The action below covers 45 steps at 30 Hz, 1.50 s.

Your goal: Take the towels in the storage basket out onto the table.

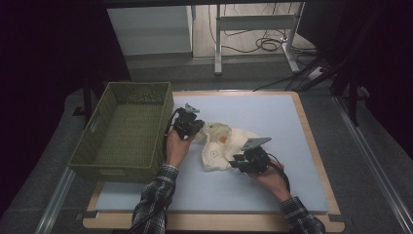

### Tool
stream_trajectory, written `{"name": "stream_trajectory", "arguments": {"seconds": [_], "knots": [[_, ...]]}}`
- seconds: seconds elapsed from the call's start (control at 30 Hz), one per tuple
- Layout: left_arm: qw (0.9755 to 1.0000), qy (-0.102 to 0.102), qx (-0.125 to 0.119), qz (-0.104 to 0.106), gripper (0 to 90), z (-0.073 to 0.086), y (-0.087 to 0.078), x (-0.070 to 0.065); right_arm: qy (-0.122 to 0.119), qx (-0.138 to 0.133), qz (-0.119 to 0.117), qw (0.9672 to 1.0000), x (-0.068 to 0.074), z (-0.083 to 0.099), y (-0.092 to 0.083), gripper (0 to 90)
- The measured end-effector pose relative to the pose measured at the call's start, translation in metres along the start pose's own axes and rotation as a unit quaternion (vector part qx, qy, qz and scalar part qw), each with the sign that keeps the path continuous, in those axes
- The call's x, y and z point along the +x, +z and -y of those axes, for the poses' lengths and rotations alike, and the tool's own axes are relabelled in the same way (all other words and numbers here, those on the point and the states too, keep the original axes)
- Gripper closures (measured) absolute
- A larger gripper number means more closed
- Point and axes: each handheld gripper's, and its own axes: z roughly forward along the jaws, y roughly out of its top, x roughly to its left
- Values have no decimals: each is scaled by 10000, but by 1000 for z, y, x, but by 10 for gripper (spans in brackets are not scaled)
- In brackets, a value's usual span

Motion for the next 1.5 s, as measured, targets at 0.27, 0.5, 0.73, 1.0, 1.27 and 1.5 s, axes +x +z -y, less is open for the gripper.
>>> {"name": "stream_trajectory", "arguments": {"seconds": [0.27,0.5,0.73,1.0,1.27,1.5], "knots": [[10000,-56,-56,-30,849,-2,3,3,-49,-25,217,9997,-1,-4,-5,860],[9998,-39,-21,-174,849,-13,2,8,267,-471,386,9978,-30,-23,-42,858],[9991,23,60,-427,848,-27,7,10,671,-793,756,9917,-76,-49,-68,858],[9978,-206,152,-612,580,-29,18,14,1166,-825,1336,9807,-127,-61,-79,738],[9987,-222,108,-456,439,-14,13,8,915,-466,1202,9874,-114,-25,-73,693],[9998,-199,36,47,400,6,5,-13,934,-376,969,9902,-100,4,-66,649]]}}
